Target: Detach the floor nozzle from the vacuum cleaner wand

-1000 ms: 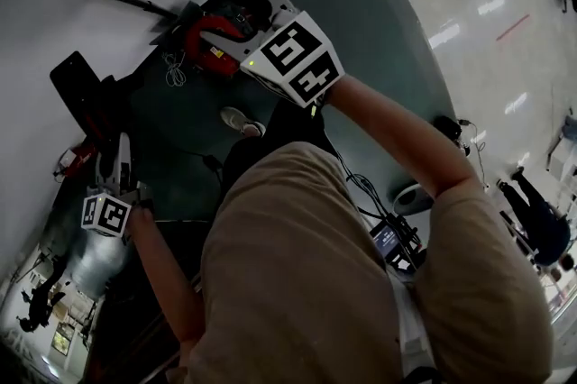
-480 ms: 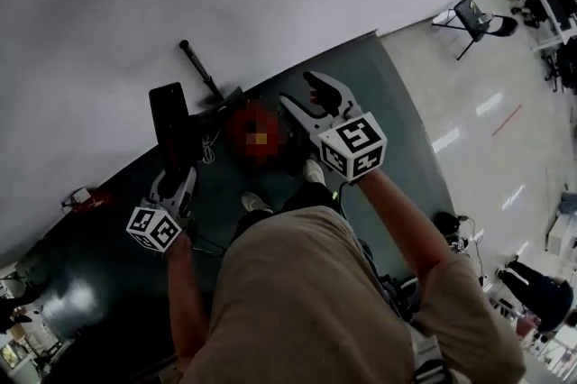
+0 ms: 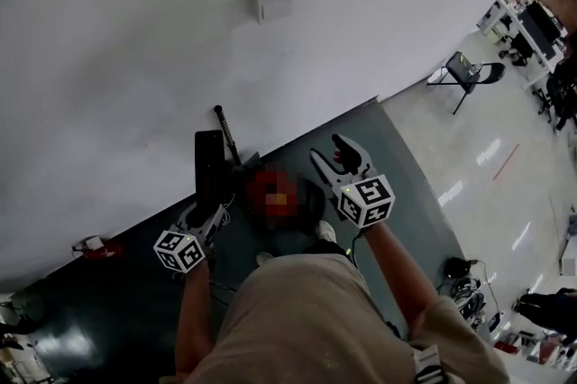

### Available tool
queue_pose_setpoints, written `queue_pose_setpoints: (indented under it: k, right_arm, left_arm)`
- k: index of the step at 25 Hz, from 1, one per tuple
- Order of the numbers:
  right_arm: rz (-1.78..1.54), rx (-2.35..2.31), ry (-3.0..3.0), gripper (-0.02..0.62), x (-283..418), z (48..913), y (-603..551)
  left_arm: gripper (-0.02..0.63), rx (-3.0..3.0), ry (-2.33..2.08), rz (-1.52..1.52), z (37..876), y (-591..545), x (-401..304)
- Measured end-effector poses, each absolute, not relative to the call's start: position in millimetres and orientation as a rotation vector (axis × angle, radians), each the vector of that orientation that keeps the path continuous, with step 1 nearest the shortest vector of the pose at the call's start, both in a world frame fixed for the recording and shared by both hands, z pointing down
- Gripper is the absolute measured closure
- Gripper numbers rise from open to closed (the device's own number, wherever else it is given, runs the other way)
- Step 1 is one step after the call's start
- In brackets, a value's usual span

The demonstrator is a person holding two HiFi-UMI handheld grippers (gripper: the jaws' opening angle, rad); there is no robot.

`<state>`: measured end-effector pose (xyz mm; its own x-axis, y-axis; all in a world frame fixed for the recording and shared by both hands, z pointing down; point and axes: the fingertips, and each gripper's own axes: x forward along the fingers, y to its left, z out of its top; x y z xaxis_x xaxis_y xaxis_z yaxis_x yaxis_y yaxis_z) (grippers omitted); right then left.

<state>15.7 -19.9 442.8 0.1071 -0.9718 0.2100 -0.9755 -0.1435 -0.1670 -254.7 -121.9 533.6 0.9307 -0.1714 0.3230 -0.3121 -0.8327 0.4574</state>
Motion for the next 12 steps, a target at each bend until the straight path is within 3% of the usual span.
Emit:
queue_pose_setpoints:
  k: [12]
  right_arm:
    - [0.461,2.321,-2.026,0.33,8,469,-6]
  left_arm:
    - [0.434,2.524,-0.463,0.389,554,-121,-280]
